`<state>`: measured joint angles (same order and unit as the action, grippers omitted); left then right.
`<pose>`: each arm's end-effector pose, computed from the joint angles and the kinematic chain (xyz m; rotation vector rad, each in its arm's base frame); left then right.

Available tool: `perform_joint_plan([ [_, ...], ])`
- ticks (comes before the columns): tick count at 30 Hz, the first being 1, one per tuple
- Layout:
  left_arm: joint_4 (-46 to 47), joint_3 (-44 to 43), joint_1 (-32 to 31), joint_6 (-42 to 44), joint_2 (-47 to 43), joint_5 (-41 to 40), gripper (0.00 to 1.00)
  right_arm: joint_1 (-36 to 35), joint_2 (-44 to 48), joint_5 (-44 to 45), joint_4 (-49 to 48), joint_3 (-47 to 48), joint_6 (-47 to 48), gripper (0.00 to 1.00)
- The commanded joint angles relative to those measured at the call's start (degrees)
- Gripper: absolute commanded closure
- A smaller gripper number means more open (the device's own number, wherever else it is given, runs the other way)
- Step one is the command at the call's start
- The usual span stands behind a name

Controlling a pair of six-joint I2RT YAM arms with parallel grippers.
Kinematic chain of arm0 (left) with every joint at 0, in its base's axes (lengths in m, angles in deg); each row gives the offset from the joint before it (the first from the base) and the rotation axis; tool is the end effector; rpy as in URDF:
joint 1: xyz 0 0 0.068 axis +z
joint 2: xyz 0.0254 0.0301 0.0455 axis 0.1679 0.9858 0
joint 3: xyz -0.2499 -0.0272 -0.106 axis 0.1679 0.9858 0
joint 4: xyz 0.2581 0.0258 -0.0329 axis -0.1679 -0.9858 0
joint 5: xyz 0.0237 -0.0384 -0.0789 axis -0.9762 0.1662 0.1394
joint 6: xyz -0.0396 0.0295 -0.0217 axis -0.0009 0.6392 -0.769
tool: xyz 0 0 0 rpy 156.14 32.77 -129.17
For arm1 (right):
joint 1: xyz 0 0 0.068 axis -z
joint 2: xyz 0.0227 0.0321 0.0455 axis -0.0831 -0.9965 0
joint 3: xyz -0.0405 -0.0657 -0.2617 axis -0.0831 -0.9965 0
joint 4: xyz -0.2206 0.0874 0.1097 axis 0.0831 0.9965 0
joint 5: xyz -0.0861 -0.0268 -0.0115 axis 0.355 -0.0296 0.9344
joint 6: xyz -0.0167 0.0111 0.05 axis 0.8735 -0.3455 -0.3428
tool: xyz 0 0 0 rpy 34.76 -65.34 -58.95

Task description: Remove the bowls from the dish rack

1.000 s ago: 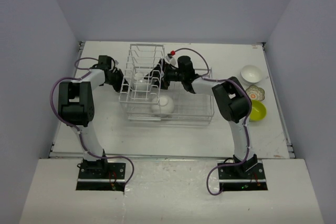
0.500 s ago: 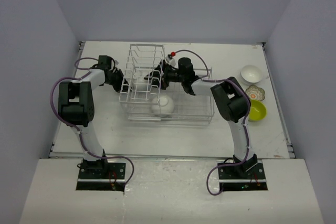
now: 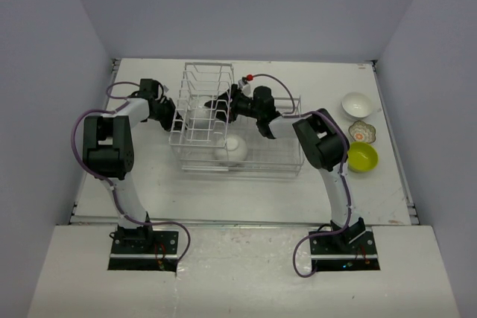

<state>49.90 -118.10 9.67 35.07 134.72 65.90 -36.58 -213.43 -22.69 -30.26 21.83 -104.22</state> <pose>0.3902 -0.0160 0.1612 -0.6960 2.6662 -0.8131 0.4094 0.2799 0.1557 0.2643 2.0461 1.9555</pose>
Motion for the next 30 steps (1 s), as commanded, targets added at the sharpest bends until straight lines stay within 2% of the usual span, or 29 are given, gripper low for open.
perform_joint_plan([
  [1,1.45,-1.19,-0.27,-0.57,0.31,3.29,1.00,-0.62,-0.82,4.17,-3.37,-0.59,-3.99,0.45],
  [8,1.63,-1.28,-0.27,-0.40,0.75,3.38,1.00,-1.14,-0.99,6.28,-1.70,-0.51,-5.48,0.57],
  [17,1.98,-2.16,-0.27,-0.75,1.37,3.73,1.00,-1.94,-1.87,7.43,-2.57,-0.77,-8.38,0.79],
  [19,2.07,-1.98,-0.27,-0.75,1.46,3.91,1.00,-1.94,-2.65,6.73,-3.97,-0.69,-9.61,0.92],
  [21,2.15,-1.89,-0.27,-0.84,1.63,4.00,1.00,-1.94,-3.10,6.03,-5.73,-1.21,-10.49,1.00],
  [30,2.33,-2.51,-0.27,-1.01,2.42,3.91,1.00,-1.94,-3.45,2.86,-16.62,-2.45,-13.56,1.00],
])
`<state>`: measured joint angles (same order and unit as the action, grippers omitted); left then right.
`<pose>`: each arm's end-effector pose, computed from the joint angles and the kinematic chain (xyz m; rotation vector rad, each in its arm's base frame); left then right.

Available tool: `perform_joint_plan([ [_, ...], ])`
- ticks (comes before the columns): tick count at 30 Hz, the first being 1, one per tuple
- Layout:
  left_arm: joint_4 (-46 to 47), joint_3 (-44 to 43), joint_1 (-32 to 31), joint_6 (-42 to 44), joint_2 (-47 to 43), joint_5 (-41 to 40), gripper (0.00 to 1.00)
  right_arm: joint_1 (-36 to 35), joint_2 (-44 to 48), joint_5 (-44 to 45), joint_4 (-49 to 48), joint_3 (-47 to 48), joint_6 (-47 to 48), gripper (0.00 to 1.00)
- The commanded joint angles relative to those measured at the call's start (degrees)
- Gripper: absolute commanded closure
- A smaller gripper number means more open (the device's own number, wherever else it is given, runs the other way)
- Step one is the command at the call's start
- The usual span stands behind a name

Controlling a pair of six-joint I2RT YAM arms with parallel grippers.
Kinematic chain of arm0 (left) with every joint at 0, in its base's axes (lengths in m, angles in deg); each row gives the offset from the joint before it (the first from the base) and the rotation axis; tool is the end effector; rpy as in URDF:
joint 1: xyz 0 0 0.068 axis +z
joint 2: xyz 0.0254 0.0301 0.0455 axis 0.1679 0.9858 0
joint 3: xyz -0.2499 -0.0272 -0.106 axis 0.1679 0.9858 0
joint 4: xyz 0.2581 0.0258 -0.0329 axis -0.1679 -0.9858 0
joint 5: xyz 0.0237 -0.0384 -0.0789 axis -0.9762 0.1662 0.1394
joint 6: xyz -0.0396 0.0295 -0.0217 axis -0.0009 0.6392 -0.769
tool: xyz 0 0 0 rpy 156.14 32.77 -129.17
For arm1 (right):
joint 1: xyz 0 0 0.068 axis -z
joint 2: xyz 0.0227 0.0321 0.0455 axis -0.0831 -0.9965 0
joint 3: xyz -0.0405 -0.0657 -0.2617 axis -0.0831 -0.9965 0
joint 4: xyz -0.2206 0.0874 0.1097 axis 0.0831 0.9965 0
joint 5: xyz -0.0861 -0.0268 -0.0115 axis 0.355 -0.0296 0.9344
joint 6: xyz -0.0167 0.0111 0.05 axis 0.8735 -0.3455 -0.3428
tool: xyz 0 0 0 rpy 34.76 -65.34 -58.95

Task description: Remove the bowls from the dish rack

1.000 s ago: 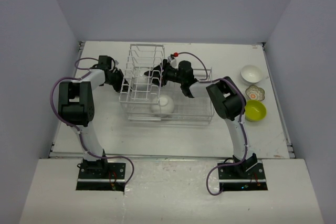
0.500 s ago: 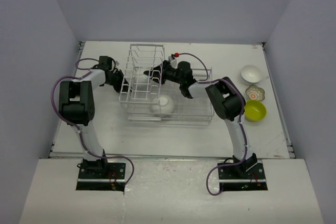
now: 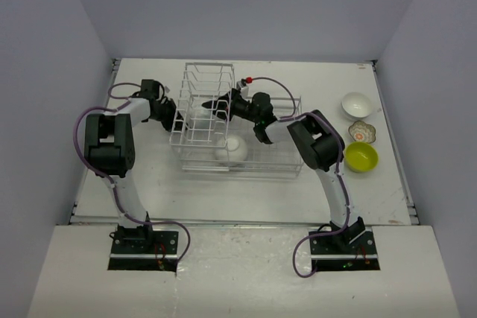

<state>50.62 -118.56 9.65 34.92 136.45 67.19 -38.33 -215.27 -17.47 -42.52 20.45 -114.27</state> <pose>0.3941 -0.0168 0.1531 -0.6976 2.6752 -0.8434 0.4009 0.2893 0.1553 0.3838 1.8909 2.0890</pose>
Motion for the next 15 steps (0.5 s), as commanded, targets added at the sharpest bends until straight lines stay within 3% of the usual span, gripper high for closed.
perform_joint_plan([
  [1,1.70,-2.05,-0.17,-0.86,0.78,2.45,1.00,-0.19,-1.53,-2.71,-5.77,-0.98,-4.74,1.00],
  [15,1.52,-3.10,0.01,-0.33,2.01,2.27,1.00,1.13,6.02,-5.70,-12.02,-3.17,-5.19,1.00],
])
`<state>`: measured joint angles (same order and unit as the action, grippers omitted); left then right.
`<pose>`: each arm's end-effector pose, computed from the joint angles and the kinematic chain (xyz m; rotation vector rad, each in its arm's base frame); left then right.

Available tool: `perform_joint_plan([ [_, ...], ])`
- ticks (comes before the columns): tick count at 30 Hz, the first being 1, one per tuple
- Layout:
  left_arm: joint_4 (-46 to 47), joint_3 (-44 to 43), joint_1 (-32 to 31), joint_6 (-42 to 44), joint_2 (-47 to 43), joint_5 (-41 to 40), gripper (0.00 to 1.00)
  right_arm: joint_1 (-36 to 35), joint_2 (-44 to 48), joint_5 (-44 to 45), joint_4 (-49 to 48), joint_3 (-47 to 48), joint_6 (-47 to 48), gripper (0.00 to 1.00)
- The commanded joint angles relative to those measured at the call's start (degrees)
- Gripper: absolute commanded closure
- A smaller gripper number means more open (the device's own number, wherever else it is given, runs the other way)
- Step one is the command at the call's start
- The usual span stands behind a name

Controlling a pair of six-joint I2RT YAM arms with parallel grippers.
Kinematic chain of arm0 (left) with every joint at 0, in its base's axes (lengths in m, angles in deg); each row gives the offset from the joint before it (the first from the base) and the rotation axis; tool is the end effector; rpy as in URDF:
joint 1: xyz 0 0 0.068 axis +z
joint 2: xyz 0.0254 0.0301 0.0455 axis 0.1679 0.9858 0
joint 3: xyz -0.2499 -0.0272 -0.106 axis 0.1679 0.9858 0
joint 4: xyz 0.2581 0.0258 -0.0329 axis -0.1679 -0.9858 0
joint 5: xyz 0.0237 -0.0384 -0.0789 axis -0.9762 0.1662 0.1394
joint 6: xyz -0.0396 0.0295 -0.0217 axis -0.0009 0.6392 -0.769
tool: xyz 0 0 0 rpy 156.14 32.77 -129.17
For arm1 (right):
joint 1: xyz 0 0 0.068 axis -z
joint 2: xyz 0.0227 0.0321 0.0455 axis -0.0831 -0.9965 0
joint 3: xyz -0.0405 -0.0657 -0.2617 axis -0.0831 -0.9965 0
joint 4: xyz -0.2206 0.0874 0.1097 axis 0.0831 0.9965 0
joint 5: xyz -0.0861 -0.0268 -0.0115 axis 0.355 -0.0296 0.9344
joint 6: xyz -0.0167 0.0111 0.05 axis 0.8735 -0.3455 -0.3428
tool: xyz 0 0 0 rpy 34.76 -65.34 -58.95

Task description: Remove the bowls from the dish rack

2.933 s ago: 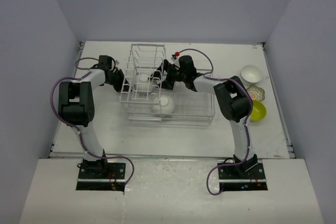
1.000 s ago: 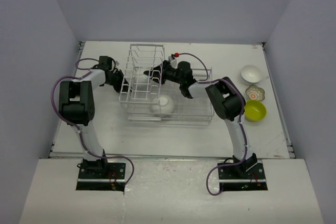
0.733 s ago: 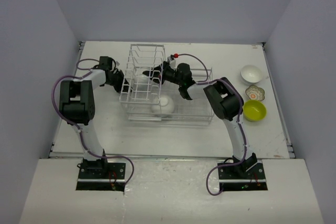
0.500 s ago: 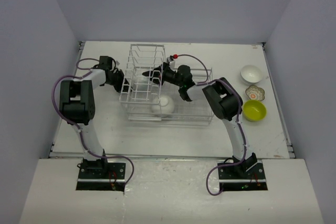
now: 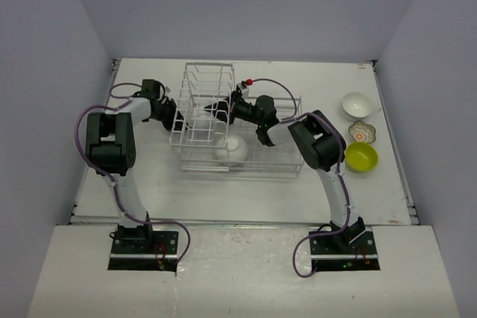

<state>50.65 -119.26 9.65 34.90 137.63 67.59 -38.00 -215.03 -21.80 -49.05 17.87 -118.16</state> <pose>0.3974 -0.0170 0.1488 -0.7006 2.6822 -0.8521 0.3927 0.2832 0.1555 0.3226 1.8780 2.1930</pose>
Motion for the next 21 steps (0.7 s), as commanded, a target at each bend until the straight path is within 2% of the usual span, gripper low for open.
perform_joint_plan([
  [1,1.50,-2.40,0.01,-0.31,0.92,1.88,1.00,1.15,6.40,-1.81,-5.49,-1.12,-0.95,1.00],
  [10,1.59,-2.93,0.01,-0.40,1.54,1.96,1.00,3.09,13.42,-6.81,-0.93,-6.31,3.00,1.00],
  [15,1.59,-3.19,0.01,-0.66,1.80,2.05,1.00,3.79,21.24,-10.16,15.66,-8.59,14.06,1.00],
  [16,1.67,-3.20,0.01,-0.57,1.80,1.96,1.00,3.88,24.04,-11.12,19.17,-8.68,18.70,1.00],
  [17,1.59,-2.93,0.01,-0.57,1.71,1.79,1.00,4.05,25.38,-11.39,26.78,-8.42,21.35,1.00],
  [19,1.76,-2.67,0.01,-0.57,1.71,1.87,1.00,4.84,27.93,-11.40,34.02,-7.55,28.54,1.00],
  [20,1.94,-2.32,0.01,-0.57,1.54,1.79,1.00,5.98,30.29,-10.96,41.81,-7.37,32.85,1.00],
  [21,2.03,-2.14,0.01,-0.66,1.54,1.79,1.00,6.68,31.44,-10.52,44.49,-7.19,32.89,1.00],
])
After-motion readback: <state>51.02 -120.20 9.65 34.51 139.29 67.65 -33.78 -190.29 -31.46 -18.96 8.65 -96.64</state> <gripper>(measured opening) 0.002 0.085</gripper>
